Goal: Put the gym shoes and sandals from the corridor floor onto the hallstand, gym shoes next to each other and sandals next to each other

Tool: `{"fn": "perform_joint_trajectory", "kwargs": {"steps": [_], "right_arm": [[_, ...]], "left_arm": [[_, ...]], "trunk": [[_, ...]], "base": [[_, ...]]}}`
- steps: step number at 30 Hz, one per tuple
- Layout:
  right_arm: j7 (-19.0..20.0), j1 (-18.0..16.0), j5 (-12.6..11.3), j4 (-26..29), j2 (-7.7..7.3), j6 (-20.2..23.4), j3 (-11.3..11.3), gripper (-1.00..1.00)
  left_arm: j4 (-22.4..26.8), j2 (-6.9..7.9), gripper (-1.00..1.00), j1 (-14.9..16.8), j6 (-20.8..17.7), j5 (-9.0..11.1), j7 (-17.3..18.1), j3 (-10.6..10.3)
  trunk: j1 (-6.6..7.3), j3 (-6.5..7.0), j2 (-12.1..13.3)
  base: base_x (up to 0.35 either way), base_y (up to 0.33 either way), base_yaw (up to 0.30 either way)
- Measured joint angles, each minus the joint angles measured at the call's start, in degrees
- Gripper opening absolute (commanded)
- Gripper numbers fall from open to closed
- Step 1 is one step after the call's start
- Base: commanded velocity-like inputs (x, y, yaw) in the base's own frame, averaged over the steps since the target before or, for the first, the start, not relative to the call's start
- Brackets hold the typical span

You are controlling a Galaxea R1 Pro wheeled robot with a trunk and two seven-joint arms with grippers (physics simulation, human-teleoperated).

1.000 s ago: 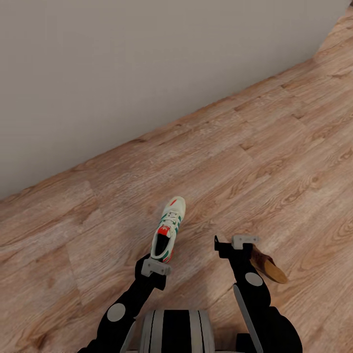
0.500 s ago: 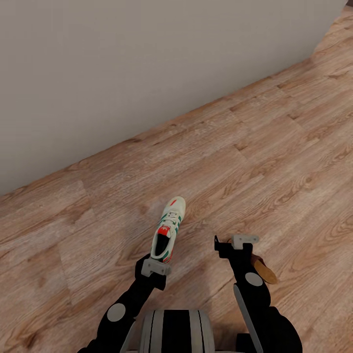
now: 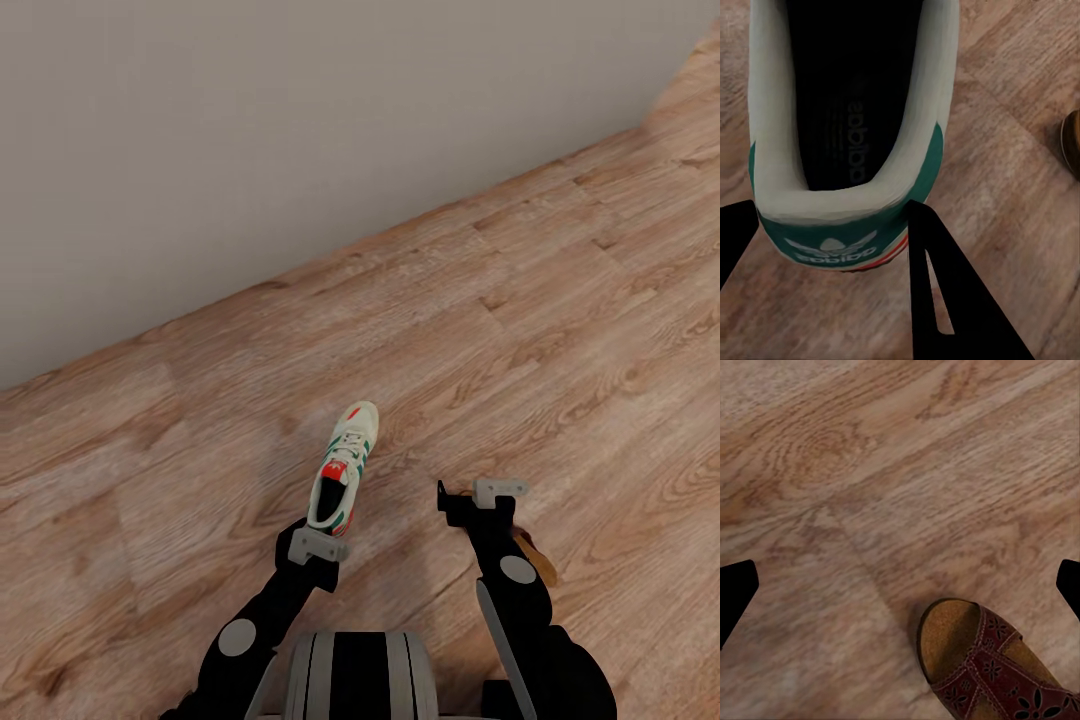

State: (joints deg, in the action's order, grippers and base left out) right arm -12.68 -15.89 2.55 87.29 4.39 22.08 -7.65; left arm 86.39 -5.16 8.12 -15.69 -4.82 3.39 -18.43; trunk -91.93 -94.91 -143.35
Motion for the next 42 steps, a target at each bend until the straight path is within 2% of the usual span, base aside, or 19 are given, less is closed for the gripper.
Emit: {"fn": "perform_joint_trajectory", "kwargs": {"steps": [18,23,30,42], "right_arm": [[0.1,0.0,-0.2,0.0,-0.07,0.0,0.1,1.0],[0.1,1.4,0.0,-1.4,-0.08,-0.7,0.2,1.0],[0.1,1.4,-0.2,-1.6,-0.08,-0.1,0.2,1.0],[0.1,1.4,-0.2,-1.7,-0.07,-0.1,0.2,1.0]], "left_arm": [[-0.1,0.0,-1.0,0.0,0.0,0.0,0.0,0.0],[1.0,0.08,-1.0,-1.6,1.6,-0.4,-1.5,0.0],[0.1,0.09,-1.0,-1.3,2.3,-0.5,-1.8,0.0],[0.0,0.1,-1.0,-1.3,2.3,-0.5,-1.7,0.0]], "trunk": [[0.0,0.0,0.0],[0.0,0.0,0.0],[0.0,0.0,0.0],[0.0,0.0,0.0]], "base": [[0.0,-0.041,0.004],[0.0,0.0,0.0],[0.0,-0.003,0.0],[0.0,-0.144,0.0]]}}
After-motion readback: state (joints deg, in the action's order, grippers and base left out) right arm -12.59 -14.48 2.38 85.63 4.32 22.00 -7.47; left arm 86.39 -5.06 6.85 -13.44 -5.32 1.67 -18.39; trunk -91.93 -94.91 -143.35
